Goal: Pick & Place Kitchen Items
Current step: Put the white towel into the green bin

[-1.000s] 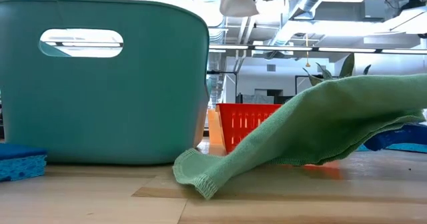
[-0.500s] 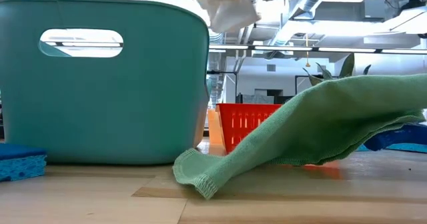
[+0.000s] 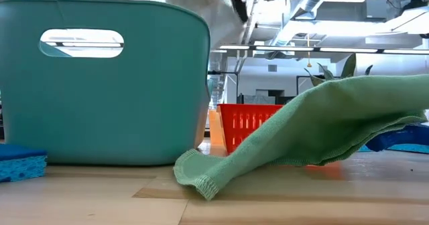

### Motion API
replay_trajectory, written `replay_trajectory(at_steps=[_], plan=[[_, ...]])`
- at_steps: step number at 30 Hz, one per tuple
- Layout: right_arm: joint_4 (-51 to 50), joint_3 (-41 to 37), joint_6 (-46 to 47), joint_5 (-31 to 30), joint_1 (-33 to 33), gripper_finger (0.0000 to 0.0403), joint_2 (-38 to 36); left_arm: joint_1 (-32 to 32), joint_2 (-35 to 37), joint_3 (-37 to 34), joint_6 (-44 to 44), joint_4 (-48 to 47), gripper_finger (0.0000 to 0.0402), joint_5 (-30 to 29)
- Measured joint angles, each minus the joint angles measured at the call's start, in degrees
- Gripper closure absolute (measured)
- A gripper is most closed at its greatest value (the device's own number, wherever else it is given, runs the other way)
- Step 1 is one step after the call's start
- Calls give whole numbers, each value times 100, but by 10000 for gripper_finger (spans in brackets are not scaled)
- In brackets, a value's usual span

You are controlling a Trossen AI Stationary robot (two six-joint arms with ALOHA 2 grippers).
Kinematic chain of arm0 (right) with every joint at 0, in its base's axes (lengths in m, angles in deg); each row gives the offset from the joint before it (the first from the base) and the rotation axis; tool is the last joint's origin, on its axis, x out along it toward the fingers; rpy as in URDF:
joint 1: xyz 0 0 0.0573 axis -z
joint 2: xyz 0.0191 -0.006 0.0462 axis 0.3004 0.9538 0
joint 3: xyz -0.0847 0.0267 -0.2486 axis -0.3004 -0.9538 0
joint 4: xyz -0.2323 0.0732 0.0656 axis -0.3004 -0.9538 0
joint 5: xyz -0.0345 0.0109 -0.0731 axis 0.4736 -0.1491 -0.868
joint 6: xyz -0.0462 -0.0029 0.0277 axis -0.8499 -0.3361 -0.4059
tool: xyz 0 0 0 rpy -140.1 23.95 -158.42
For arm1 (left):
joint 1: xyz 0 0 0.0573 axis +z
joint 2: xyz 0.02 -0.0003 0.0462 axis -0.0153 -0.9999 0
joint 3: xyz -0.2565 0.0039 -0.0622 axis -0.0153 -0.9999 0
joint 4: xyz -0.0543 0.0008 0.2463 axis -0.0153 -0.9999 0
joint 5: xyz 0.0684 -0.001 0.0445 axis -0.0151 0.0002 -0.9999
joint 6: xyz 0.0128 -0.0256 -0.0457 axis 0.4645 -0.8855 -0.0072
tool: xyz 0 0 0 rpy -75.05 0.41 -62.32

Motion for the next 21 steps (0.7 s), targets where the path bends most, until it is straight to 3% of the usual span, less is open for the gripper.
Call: replay_trajectory(at_steps=[3, 7, 21], plan=[[2, 259, 308, -1047, -321, 399, 274, 1, 323, 0, 71, -78, 270, 21], [3, 949, 631, -1762, -699, 399, 823, -3, 635, 0, 145, -43, 270, 28], [-3044, 4519, 1552, -2654, -1181, 399, 2854, -3, 1007, 0, 126, -212, 270, 158]])
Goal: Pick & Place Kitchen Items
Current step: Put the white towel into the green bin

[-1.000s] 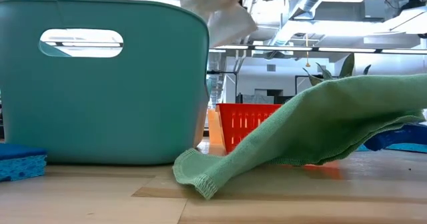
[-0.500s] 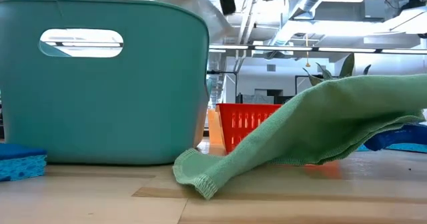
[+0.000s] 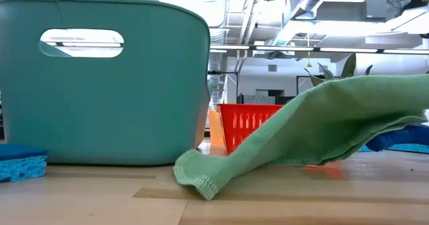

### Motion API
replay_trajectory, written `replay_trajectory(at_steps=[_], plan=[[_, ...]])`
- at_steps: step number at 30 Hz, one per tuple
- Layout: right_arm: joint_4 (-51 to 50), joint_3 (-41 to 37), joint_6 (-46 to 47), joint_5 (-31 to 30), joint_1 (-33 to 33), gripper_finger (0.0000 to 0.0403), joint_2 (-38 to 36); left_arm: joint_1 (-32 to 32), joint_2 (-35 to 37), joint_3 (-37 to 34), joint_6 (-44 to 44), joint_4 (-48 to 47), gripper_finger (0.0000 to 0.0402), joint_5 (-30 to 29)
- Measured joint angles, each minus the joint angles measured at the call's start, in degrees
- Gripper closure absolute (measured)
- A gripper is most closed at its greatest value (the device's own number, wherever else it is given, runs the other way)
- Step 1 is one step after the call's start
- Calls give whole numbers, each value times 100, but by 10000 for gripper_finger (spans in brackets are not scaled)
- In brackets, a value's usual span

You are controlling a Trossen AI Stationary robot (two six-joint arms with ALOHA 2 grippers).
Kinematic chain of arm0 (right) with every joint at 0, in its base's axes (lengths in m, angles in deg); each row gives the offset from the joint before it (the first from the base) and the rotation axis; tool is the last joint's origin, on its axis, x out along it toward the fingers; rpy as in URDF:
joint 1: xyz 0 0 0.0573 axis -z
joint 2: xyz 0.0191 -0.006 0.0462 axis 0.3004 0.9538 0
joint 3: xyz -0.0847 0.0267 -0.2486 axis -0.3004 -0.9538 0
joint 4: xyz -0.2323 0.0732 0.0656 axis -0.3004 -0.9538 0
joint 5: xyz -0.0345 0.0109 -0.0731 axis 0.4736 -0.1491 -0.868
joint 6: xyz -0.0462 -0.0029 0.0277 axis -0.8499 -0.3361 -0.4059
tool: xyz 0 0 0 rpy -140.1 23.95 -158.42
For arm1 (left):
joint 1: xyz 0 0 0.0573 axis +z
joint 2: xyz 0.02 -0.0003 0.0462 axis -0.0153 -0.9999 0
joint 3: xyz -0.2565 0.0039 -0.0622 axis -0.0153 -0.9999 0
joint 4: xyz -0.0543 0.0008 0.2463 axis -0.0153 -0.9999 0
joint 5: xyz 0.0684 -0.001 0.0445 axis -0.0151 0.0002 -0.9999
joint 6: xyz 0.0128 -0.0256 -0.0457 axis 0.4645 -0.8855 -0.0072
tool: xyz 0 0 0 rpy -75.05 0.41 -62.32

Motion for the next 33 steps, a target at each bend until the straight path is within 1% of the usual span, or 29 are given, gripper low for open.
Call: replay_trajectory(at_steps=[3, 5, 7, 9, 16, 21, 23, 25, 28, 33], plan=[[-442, 311, 256, -29, -1, 399, 247, 0, 18, 0, 0, -162, 270, 64], [-708, 347, 437, -50, -17, 399, 366, 0, 19, 0, -10, -308, 270, 82], [-763, 353, 554, -50, -31, 399, 462, 0, 13, 0, -18, -411, 270, 81], [-887, 356, 584, -112, -41, 399, 483, 0, 15, 0, -19, -481, 270, 83], [-1425, 360, 670, -499, -12, 399, 481, 0, 15, 0, -169, -461, 270, 386], [-1624, 360, 624, -313, 52, 399, 499, 0, 15, 0, -178, -457, 270, 443], [-1542, 379, 626, -347, 59, 399, 629, 0, 15, 0, -213, -457, 270, 443], [-1726, 334, 624, -310, 63, 399, 693, 0, 15, 0, -215, -457, 270, 442], [-1524, 379, 627, -271, 83, 399, 807, 0, 15, 0, -215, -457, 270, 442], [-1555, 352, 609, -150, 98, 399, 854, 0, 15, 0, -215, -458, 270, 441]])
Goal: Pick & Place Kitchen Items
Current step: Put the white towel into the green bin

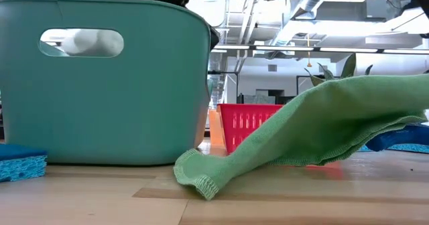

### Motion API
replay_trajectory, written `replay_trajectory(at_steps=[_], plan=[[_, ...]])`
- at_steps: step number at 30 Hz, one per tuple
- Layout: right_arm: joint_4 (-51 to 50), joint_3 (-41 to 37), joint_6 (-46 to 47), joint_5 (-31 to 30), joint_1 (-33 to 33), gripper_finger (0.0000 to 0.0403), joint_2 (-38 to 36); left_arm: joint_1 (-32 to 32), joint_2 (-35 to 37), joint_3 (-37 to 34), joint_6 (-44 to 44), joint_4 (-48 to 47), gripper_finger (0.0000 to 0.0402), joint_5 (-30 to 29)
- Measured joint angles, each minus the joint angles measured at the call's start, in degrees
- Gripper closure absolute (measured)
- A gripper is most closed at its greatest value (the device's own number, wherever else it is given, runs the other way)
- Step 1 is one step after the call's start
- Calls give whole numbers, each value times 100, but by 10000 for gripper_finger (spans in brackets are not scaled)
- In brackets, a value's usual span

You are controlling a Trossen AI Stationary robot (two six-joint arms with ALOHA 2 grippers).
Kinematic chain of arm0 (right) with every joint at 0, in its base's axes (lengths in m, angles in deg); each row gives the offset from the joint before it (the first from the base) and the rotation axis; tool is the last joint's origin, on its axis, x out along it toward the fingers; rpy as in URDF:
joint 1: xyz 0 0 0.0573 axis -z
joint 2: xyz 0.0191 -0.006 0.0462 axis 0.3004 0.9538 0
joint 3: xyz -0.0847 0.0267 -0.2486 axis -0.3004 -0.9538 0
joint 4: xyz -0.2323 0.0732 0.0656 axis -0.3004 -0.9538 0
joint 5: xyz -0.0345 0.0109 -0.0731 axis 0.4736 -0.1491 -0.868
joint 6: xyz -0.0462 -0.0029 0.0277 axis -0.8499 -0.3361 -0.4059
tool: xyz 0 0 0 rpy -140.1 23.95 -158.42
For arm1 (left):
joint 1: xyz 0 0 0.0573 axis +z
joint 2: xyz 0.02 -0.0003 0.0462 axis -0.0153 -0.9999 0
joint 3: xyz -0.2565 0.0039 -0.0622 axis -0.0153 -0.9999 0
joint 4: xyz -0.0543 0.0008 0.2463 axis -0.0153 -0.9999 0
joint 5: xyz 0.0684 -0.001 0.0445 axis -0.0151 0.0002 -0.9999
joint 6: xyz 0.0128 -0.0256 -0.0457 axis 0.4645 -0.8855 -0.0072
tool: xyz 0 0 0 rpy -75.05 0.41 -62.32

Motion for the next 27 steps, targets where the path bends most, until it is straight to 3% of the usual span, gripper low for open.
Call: replay_trajectory(at_steps=[17, 27], plan=[[-129, 4, -965, 530, 368, 399, -12, 0, 0, 0, 0, 1, 270, 0], [-296, 19, -1034, 725, 451, 399, 109, 0, -7, 0, 48, 1, 270, -2]])
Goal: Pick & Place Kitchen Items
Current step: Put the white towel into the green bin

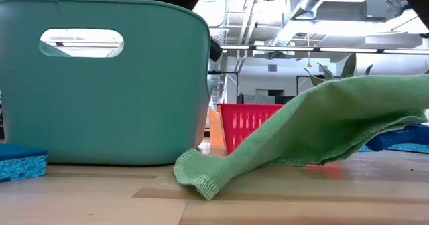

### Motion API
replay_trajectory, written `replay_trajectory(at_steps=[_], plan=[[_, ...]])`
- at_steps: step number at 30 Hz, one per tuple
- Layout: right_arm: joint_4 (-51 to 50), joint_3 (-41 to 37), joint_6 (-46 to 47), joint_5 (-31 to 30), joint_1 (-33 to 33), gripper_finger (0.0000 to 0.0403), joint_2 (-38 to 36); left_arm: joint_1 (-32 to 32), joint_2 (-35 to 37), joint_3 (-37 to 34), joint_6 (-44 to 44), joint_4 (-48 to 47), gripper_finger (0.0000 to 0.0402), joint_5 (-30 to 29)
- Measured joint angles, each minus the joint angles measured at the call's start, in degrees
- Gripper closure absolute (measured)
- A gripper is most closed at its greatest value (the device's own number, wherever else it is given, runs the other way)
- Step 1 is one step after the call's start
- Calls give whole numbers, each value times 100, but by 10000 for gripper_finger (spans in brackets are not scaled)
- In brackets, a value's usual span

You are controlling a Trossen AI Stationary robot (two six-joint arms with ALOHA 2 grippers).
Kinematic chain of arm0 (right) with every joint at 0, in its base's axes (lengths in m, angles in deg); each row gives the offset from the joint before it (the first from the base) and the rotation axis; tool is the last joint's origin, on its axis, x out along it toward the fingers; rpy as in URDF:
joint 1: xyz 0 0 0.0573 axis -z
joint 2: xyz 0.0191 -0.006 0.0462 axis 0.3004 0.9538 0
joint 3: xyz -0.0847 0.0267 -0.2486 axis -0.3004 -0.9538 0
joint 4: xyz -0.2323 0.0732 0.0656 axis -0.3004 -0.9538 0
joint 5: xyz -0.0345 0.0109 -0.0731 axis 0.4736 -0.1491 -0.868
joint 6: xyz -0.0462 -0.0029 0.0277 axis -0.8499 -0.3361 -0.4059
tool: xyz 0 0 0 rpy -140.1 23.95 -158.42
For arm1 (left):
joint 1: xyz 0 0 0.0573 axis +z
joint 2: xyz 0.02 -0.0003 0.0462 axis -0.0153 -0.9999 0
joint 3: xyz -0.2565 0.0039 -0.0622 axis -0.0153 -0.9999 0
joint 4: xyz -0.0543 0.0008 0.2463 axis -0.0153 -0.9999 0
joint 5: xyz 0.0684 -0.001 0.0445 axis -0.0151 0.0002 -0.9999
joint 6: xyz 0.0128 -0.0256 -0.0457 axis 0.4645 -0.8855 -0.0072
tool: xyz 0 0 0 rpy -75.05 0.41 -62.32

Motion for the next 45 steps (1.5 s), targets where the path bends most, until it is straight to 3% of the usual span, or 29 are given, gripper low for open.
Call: replay_trajectory(at_steps=[5, 25, 32, 45], plan=[[425, -5, 1, 179, 5, 399, 233, 1, -7, 0, 3, 0, 270, 0], [298, -18, 322, 190, -114, 375, 266, 2, -7, 0, -3, 2, 270, 116], [308, -18, 407, 186, -125, 324, 266, 2, -7, 0, -3, 2, 270, 125], [302, -18, 785, 165, -141, 183, 261, 2, -7, 0, -4, 1, 270, 138]])
